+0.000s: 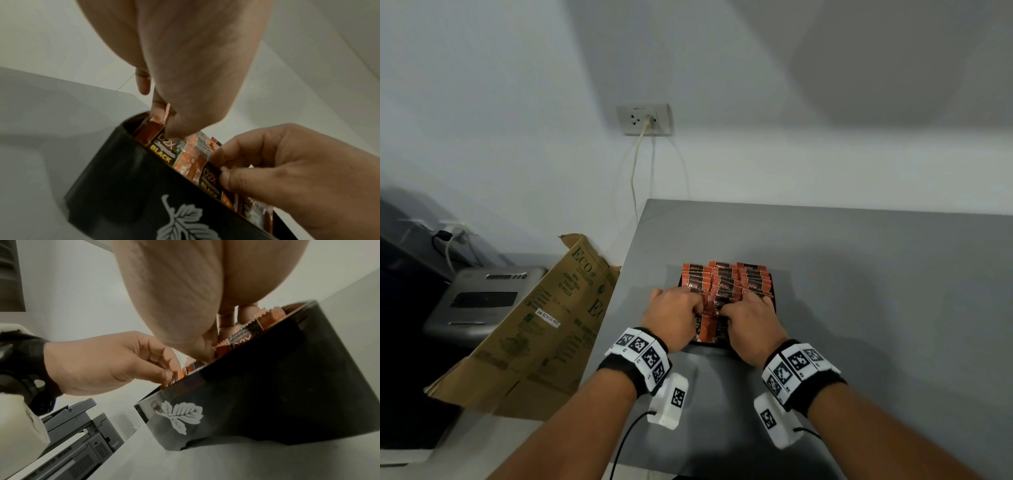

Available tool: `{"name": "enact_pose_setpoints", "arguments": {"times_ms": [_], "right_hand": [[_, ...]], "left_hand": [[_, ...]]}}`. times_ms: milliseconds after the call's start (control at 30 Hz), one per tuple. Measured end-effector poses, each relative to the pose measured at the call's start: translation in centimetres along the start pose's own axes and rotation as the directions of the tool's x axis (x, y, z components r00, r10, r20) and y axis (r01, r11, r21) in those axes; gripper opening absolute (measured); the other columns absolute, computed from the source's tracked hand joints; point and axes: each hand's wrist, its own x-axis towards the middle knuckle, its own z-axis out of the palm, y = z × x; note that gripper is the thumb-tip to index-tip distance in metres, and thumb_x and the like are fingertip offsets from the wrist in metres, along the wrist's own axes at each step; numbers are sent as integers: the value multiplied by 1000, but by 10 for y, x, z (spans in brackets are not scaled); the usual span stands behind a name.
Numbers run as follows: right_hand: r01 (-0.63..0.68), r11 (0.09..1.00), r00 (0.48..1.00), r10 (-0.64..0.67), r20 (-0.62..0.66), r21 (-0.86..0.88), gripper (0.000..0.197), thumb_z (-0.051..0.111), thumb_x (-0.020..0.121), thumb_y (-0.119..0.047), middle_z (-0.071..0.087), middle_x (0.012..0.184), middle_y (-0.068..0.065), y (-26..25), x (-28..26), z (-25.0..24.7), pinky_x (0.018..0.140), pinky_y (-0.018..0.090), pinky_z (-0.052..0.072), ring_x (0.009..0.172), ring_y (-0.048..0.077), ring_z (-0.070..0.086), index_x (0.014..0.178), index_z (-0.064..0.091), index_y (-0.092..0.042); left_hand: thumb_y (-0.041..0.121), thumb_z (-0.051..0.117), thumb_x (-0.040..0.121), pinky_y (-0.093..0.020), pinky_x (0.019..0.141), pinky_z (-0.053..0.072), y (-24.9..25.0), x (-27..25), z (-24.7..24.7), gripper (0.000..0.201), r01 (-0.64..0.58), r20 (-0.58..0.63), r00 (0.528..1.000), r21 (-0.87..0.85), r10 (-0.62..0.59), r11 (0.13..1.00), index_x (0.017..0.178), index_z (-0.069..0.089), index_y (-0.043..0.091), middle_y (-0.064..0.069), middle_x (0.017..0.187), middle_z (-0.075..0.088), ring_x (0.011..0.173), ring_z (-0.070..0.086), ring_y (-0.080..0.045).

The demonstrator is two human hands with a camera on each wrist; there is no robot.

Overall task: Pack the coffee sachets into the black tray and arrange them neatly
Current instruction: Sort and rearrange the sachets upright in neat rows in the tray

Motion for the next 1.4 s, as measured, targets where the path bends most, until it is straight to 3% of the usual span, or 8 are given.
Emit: {"name": "enact_pose_setpoints", "arguments": {"times_ms": [167, 267, 333, 433, 667, 933, 1233, 1400], "right_hand": [[-86, 988, 969, 112, -222, 125, 37, 57, 92, -29, 60, 133, -6, 15, -7, -13, 106, 37, 34, 127, 18, 49, 129, 61, -22], [-144, 989, 989, 144, -40, -15, 69, 44, 97, -53, 30, 162, 2, 21, -19, -15, 122, 41, 17, 151, 21, 21, 153, 32, -16], [-141, 984, 984, 151, 91, -105, 82, 27, 97, -65, 13, 167, 6, 18, -25, -8, 125, 45, 6, 154, 23, 6, 158, 14, -13], [-150, 977, 972, 174, 155, -155, 91, 13, 94, -72, 6, 168, 9, 13, -31, 5, 125, 48, -1, 155, 24, 0, 159, 5, -10], [-202, 973, 977, 208, 44, -115, 89, 8, 92, -68, 3, 168, 9, 17, -9, 1, 125, 49, -1, 155, 24, -4, 159, 4, -9], [-194, 976, 979, 199, 45, -94, 79, 15, 98, -63, 4, 168, 5, 24, -1, 4, 125, 48, -2, 155, 20, -2, 160, 8, -12], [-192, 979, 980, 196, 44, -74, 74, 16, 100, -60, 4, 168, 2, 31, 7, 2, 125, 48, -3, 155, 19, -4, 160, 9, -15], [-192, 978, 979, 197, 49, -83, 74, 15, 100, -60, 6, 168, 2, 32, 11, 1, 125, 48, -2, 155, 19, -2, 159, 11, -17]], "left_hand": [[18, 55, 80, -34, 98, 33, 2, -9, -2, 43, -9, -153, 988, -36, 3, 999, 122, 63, 22, 5, 123, 62, 116, 52, -20], [44, 43, 92, -42, 123, 15, 10, -15, 8, 66, -45, -48, 998, -9, 45, 999, 153, 35, 17, -3, 160, 34, 149, 25, -23], [58, 29, 97, -46, 125, 0, 14, -16, 20, 76, -30, 46, 999, 60, 27, 998, 159, 15, 16, -4, 167, 11, 155, 2, -22], [63, 22, 98, -46, 124, -5, 14, -20, 33, 77, -3, 116, 993, 118, -11, 993, 160, 9, 17, -6, 168, 7, 155, -1, -22], [48, 29, 99, -48, 123, -2, 18, 6, 26, 68, -29, -31, 999, 77, 32, 997, 159, 14, 20, -4, 168, 9, 155, 3, -24], [51, 13, 93, -53, 124, 0, 16, 18, 33, 70, -54, 21, 998, 148, 51, 988, 156, 26, 24, 1, 168, 10, 155, 3, -26], [41, 25, 102, -55, 122, -7, 22, 31, 31, 57, -112, 28, 994, 172, 109, 979, 157, 25, 26, 6, 165, 22, 155, 1, -24], [42, 27, 102, -56, 123, -3, 23, 39, 31, 60, -71, 44, 997, 159, 65, 985, 158, 19, 25, 5, 168, 9, 155, -2, -26]]}}
